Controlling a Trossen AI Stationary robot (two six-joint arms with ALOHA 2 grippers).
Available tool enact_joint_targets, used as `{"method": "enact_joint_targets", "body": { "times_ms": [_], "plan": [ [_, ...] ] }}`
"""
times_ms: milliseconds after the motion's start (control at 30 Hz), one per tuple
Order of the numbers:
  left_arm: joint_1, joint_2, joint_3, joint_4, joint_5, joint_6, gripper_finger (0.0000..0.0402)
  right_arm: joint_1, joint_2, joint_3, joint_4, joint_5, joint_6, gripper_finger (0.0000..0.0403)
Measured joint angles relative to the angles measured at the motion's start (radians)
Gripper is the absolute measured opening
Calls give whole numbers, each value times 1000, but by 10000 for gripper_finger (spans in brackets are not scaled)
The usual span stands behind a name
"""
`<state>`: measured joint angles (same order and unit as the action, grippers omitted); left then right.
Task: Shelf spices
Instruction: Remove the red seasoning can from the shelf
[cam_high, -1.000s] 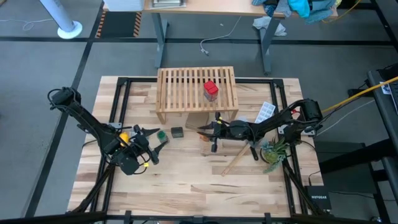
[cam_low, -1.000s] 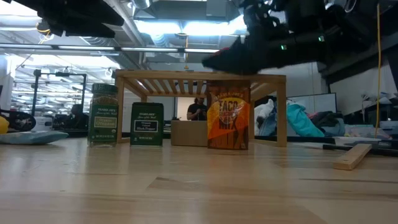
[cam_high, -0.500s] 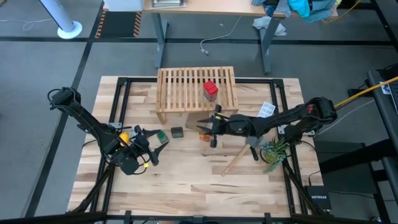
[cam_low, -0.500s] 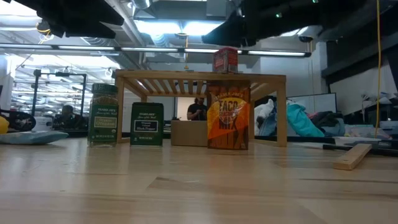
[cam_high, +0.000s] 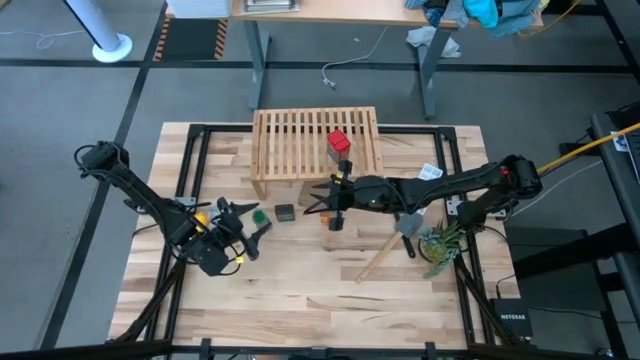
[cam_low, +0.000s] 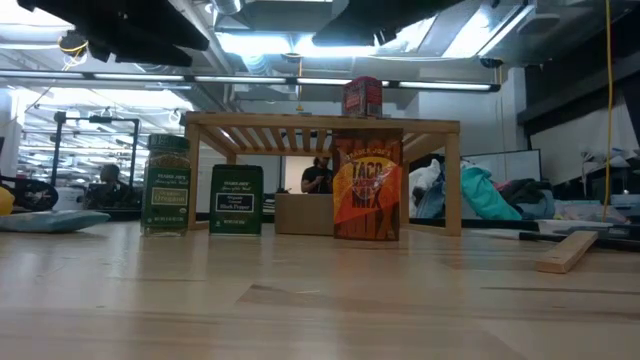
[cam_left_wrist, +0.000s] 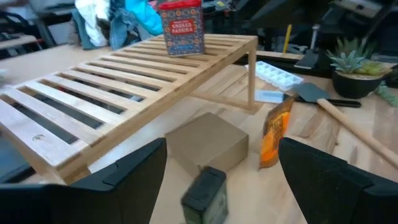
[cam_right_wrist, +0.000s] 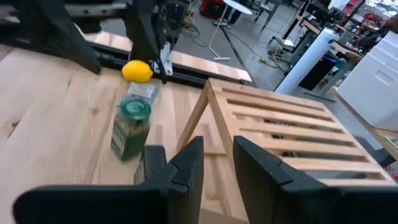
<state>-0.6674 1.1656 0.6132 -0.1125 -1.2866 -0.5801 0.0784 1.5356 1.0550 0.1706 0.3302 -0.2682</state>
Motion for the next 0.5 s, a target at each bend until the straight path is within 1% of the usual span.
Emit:
{"method": "enact_joint_targets", "body": {
  "times_ms": [133, 233, 333, 433, 500],
  "plan": [
    [67, 0, 0, 27, -13, 83, 301, 0, 0, 10, 5, 2, 0, 92],
    [135, 0, 0, 76, 20, 169, 301, 0, 0, 10, 5, 9, 0, 92],
    [206, 0, 0, 164, 104, 290, 301, 0, 0, 10, 4, 64, 0, 92],
    [279, 0, 0, 287, 248, 447, 301, 0, 0, 10, 4, 133, 0, 92],
    [326, 0, 0, 391, 355, 557, 301, 0, 0, 10, 4, 161, 0, 92]
  ]
}}
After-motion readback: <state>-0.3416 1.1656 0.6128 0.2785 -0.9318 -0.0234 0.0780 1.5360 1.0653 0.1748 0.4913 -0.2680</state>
